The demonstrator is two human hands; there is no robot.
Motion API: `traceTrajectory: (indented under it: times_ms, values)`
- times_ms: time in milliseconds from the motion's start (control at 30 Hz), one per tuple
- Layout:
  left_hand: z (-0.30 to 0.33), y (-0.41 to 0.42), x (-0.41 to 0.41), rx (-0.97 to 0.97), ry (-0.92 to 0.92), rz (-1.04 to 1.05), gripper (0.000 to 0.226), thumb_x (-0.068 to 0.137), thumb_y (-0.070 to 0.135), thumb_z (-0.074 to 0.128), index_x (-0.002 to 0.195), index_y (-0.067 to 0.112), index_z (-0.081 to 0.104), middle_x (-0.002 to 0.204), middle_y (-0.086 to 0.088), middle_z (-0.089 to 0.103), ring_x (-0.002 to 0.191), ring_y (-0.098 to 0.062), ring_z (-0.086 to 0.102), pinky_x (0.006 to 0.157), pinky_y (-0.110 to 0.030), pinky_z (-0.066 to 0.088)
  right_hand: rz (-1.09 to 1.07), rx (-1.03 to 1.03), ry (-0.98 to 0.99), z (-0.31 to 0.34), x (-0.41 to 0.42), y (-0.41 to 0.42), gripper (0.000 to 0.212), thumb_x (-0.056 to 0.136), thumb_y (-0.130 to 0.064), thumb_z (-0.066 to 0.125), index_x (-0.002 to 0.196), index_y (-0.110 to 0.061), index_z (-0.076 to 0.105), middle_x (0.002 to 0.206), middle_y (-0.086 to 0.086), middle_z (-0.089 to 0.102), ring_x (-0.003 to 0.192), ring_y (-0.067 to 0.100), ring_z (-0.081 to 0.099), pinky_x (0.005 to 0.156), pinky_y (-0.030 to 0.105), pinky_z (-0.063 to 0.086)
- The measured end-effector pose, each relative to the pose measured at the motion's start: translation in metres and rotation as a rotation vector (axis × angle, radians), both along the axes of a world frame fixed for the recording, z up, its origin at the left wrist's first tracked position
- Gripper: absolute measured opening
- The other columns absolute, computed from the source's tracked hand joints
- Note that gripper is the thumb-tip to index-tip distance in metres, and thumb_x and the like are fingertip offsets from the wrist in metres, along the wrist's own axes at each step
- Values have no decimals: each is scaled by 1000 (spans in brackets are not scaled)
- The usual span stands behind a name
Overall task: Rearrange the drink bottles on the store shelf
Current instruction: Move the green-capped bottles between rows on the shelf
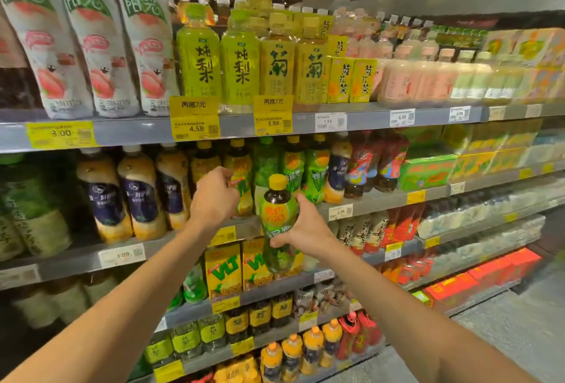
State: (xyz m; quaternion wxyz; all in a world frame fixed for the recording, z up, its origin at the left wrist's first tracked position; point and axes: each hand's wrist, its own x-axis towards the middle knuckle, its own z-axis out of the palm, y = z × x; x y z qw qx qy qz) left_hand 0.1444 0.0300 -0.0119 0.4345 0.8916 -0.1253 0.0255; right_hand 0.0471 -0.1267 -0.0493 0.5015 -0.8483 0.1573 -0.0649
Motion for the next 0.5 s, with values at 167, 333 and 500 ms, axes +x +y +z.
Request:
traceTrajectory:
  times_ms: [167, 333, 500]
  values:
    - [1, -39, -3, 147, -73, 26, 68, 87, -7, 55, 152, 10, 44, 156, -15, 48, 146, -33, 45, 113, -41, 40, 64, 23, -10, -29, 0, -59, 96, 53, -6, 89, 135, -22, 43, 112, -1, 65, 107, 24, 65, 94, 47, 55]
    - [24, -90, 24, 154, -127, 66, 54, 89, 1, 61, 141, 2, 48, 138, -24, 58, 128, -45, 56, 105, -51, 49, 102, 100, -26, -38, 3, -96, 101, 37, -24, 86, 130, -22, 47, 110, 0, 68, 104, 24, 67, 93, 48, 56]
    - [19, -128, 33, 239, -26, 129, 50, 97, 26, 67, 132, -3, 47, 134, -24, 56, 135, -41, 42, 108, -48, 39, 90, 147, -79, -36, 5, -122, 89, 50, -10, 89, 128, -21, 48, 110, 0, 68, 102, 20, 67, 94, 42, 55]
